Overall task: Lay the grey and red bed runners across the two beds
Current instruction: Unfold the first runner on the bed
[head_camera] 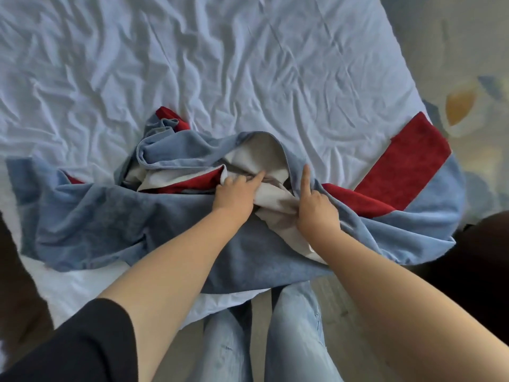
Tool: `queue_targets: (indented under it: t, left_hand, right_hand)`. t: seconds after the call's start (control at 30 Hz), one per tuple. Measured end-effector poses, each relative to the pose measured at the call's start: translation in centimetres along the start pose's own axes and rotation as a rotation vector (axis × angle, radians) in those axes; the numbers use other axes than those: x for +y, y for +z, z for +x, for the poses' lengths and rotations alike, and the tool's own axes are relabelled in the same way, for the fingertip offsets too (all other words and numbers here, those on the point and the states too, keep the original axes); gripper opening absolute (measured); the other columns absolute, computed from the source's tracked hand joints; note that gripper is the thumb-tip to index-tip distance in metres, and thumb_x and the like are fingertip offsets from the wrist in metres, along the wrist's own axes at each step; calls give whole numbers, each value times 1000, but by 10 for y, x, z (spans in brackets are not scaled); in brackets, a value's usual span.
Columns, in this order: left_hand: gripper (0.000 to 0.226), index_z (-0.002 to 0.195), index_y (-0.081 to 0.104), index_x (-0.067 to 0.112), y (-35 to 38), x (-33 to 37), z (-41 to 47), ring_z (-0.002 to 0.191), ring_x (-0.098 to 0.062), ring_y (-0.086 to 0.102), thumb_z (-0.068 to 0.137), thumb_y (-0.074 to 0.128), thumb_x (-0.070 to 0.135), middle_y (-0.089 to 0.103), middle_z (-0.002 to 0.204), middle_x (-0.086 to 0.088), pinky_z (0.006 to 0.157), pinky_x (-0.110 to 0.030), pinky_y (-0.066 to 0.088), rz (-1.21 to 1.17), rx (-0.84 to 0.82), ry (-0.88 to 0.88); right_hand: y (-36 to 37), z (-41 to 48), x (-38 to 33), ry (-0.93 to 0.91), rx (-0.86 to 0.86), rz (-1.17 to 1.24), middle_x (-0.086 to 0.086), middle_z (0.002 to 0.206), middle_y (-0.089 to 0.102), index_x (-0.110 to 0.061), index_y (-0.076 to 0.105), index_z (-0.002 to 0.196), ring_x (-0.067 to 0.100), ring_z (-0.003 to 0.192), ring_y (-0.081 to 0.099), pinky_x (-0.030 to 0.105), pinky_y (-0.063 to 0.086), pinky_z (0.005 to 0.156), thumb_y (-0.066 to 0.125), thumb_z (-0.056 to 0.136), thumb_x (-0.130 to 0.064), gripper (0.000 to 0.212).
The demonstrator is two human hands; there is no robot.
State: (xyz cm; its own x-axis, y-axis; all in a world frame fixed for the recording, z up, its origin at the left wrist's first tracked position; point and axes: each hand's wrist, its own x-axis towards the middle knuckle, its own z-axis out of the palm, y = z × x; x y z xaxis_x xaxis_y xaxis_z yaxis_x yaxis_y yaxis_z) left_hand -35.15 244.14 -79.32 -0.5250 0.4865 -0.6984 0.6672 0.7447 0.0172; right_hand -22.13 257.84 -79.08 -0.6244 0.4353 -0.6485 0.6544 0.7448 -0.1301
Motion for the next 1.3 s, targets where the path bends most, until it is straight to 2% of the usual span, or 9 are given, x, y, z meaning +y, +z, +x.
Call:
queue_targets:
  t: [0.1, 0.2, 0.3, 0.43, 0.57, 0.7, 0.83, 1.1, 1.3]
  left_hand:
    - [63, 155, 29, 38, -11, 0, -13, 118, -35, 50, 100, 45, 12, 49, 136, -9, 87, -46, 44, -77, 53, 3]
    - [82, 158, 17, 45, -38, -5, -34, 123, -33, 45, 95, 56, 11, 40, 140, -8, 86, -45, 48, -133, 122, 30]
    - [107, 156, -9, 53, -74, -10, -62, 141, -32, 35, 92, 67, 14, 20, 159, -7, 91, -47, 54, -188, 192, 80]
    - [116, 158, 7, 48, -126, -17, -111, 154, -35, 21, 76, 87, 34, 1, 170, 1, 115, -58, 38, -538, 244, 182]
    - [101, 154, 18, 45, -191, -12, -166, 145, -9, 40, 80, 84, 28, 38, 159, 11, 118, -34, 37, -1074, 558, 297]
    - [30, 112, 62, 37, -270, -27, -223, 101, -13, 68, 93, 67, 14, 69, 103, 11, 86, -42, 56, -1218, 900, 351]
    - [31, 104, 64, 39, -342, -59, -279, 104, -8, 67, 88, 70, 14, 69, 106, 19, 88, -32, 55, -1056, 1127, 387]
    - [36, 111, 64, 18, -433, -89, -381, 110, -6, 64, 80, 77, 4, 68, 112, 10, 99, -23, 49, -935, 1467, 544]
    - [36, 108, 56, 29, -423, -68, -399, 103, 6, 62, 79, 76, 18, 65, 103, 18, 90, -10, 44, -1065, 1444, 604]
  right_hand:
    - [-16, -5, -4, -12, -20, -22, 19, 126, 53, -11, 17, 158, 35, 112, 56, 39, 46, 78, 48, 96, -3, 70]
    - [-43, -25, -10, -84, 93, 78, 15, 120, 49, -7, 55, 126, 36, 111, 47, 40, 45, 75, 52, 93, -2, 34]
    - [-93, -51, -27, -216, 203, 140, 15, 115, 49, -4, 64, 106, 34, 110, 44, 43, 47, 79, 59, 87, -2, 19]
    - [-183, -92, -68, -481, 423, 183, 20, 103, 55, -3, 71, 97, 39, 97, 49, 43, 47, 67, 71, 72, 2, 25]
    - [-258, -139, -118, -672, 635, 138, 18, 100, 59, -6, 75, 96, 40, 94, 54, 41, 52, 57, 75, 74, 0, 24]
    - [-321, -191, -154, -699, 790, 210, 18, 108, 55, -6, 70, 110, 38, 100, 52, 44, 54, 61, 65, 81, -1, 30]
    - [-360, -241, -180, -752, 921, 378, 4, 124, 48, -18, 48, 138, 28, 111, 51, 42, 56, 72, 44, 79, -24, 59]
    - [-382, -308, -220, -523, 775, 567, -3, 150, 44, -44, -21, 153, 24, 129, 53, 46, 54, 89, 76, 62, -70, 136]
    - [-376, -319, -241, -501, 836, 956, -9, 134, 60, -48, -5, 153, 22, 107, 67, 46, 56, 84, 71, 77, -44, 108]
